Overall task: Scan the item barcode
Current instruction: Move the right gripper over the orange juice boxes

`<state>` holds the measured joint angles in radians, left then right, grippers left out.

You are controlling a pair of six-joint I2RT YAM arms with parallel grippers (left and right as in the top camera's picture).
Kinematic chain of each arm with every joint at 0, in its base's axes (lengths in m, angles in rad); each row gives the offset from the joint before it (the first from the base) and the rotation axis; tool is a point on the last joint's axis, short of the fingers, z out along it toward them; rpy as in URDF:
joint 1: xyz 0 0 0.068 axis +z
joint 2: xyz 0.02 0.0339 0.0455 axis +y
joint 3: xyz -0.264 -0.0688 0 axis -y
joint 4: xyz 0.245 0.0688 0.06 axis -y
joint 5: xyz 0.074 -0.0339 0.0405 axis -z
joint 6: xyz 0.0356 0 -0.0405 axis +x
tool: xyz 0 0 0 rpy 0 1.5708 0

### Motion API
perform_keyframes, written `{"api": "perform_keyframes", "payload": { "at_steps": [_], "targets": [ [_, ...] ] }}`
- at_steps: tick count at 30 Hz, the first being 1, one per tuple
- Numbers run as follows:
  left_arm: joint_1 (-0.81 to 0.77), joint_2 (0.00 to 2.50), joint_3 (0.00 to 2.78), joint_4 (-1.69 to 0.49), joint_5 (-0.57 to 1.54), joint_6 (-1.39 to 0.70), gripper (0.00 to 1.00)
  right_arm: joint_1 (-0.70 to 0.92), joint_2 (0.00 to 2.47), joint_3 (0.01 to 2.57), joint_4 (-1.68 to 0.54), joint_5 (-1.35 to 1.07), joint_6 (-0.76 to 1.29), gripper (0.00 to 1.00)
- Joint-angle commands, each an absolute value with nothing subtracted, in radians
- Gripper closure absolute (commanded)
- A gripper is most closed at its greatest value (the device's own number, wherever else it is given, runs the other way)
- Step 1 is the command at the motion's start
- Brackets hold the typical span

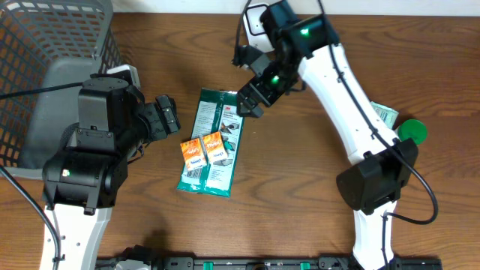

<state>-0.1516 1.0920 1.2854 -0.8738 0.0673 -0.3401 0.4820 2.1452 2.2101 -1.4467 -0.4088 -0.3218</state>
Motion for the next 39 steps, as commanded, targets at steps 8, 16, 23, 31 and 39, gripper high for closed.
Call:
{"api": "perform_keyframes", "payload": {
  "at_steps": [8,16,23,31,39],
  "targets": [
    [-0.149,1.09,1.298,-0.874,0.051,-0.338,0.1,0.58,2.145,1.927,-1.174,-0.39,0.033,0.37],
    [-0.149,1.09,1.298,-0.874,0.051,-0.338,0.1,0.706,2.145,1.717,-0.971,-0.389,0.034,0.62],
    [-0.149,1.09,1.298,-0.874,0.051,-0.338,0.1,0.774,2.145,1.705,-0.9,-0.21,0.171,0.65],
    [-0.149,1.09,1.298,-0.874,0.051,-0.338,0.1,0.851,2.145,1.705,-0.869,0.07,0.289,0.66],
    [-0.149,1.09,1.298,-0.874,0.051,-0.338,0.1,0.83,2.145,1.705,-0.875,0.065,0.355,0.65]
  ]
}}
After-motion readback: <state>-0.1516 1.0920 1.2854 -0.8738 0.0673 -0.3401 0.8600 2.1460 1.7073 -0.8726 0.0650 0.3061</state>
